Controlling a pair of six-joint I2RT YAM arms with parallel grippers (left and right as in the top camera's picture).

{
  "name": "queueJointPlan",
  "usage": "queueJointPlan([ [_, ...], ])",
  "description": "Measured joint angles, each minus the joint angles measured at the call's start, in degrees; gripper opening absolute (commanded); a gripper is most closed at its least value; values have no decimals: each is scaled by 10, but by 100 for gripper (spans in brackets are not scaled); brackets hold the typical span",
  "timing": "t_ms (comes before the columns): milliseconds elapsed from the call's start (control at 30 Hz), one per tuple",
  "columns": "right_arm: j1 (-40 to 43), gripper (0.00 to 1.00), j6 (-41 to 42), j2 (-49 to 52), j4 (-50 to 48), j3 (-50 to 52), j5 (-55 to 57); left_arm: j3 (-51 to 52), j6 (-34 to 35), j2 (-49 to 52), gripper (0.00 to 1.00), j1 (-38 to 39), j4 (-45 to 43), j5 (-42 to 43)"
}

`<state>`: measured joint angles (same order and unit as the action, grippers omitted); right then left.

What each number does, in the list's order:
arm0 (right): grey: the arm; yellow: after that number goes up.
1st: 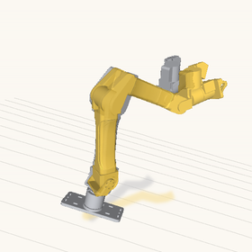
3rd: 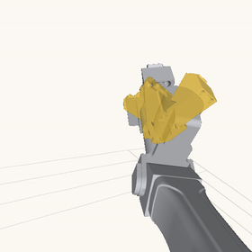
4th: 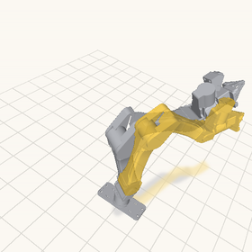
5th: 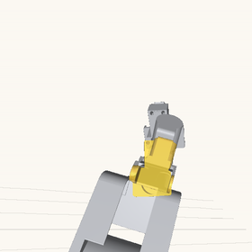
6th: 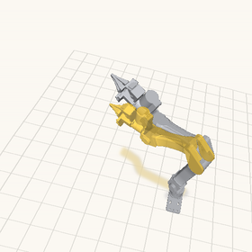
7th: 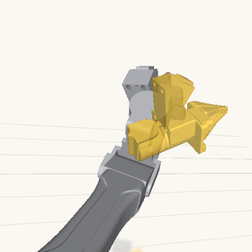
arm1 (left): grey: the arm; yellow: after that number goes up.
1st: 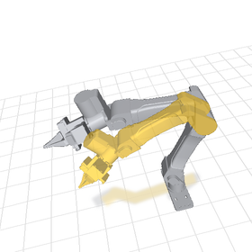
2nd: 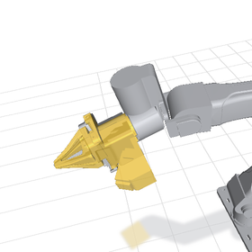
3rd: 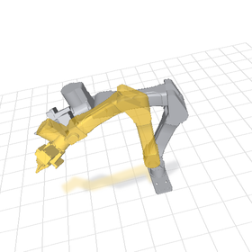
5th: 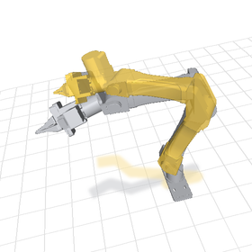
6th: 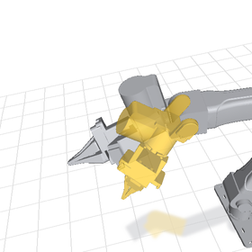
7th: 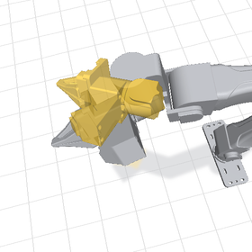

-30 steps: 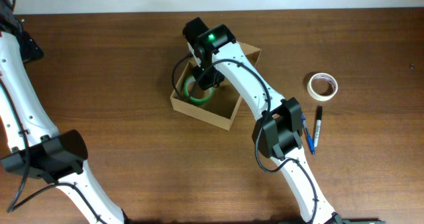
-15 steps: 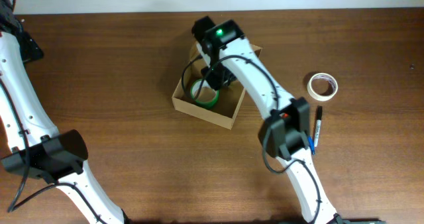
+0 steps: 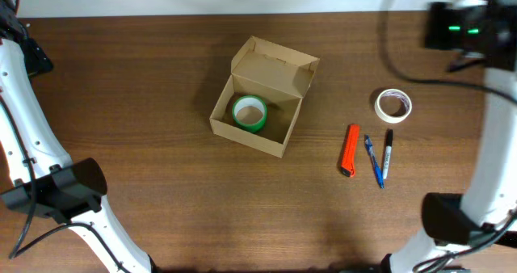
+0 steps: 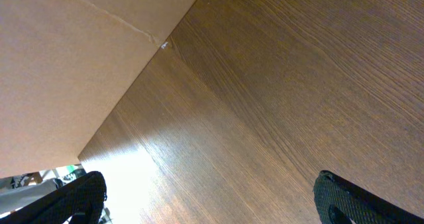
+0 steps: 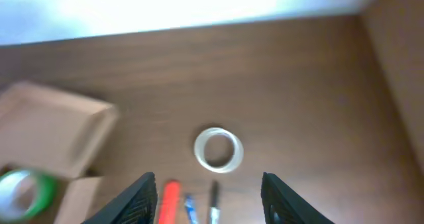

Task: Pack container
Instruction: 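Carry the green tape into the box and release it, then grasp the white tape roll with the right gripper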

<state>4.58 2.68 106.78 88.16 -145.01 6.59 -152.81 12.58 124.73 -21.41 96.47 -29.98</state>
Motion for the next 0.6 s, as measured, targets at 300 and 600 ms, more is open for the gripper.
queueJointPlan([
  [300, 102, 63, 45, 58, -107, 286, 0, 0, 0, 0, 100, 0, 0, 0],
  [600, 102, 71, 69, 70, -241, 491, -9, 0, 0, 0, 100, 0, 0, 2],
])
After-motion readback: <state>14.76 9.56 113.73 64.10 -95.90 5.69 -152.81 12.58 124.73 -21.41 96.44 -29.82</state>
